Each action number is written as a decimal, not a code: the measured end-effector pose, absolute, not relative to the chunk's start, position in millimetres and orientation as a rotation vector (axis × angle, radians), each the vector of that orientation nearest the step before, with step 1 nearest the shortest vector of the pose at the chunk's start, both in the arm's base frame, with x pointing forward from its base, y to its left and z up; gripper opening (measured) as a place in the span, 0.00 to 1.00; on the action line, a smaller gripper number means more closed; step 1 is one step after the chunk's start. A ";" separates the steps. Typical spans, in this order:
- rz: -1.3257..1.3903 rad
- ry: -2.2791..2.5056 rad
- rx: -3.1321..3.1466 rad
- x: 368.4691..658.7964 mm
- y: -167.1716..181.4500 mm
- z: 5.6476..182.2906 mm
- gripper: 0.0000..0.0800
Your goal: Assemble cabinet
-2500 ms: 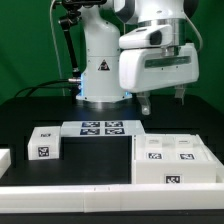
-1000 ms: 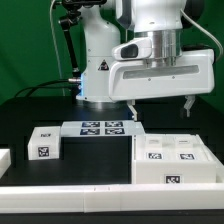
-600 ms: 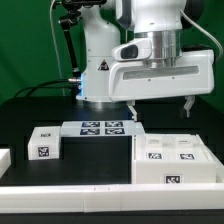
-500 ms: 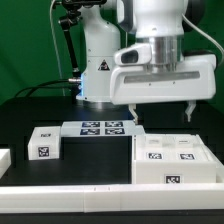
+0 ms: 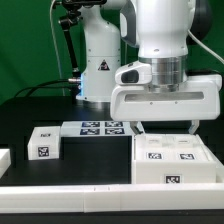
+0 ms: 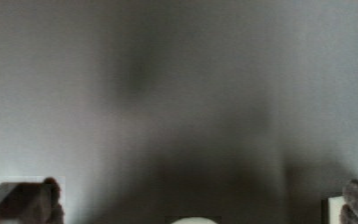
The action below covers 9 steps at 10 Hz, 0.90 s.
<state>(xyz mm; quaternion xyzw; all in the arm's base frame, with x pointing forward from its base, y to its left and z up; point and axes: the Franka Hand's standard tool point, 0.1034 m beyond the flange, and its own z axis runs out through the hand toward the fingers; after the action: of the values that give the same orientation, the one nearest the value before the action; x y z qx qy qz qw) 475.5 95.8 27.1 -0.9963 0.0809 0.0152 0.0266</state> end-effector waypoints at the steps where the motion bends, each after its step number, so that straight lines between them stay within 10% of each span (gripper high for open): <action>1: 0.048 0.249 -3.078 475.3 96.0 26.8 1.00; 9: 0.050 0.272 -3.082 474.8 87.2 13.5 1.00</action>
Offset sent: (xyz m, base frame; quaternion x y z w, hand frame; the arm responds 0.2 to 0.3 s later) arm 0.0000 0.0000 0.0000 0.0000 0.0000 0.0000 1.0000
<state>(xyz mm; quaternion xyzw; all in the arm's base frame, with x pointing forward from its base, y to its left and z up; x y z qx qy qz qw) 474.8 87.2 13.5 -0.9957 0.0880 0.0162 0.0235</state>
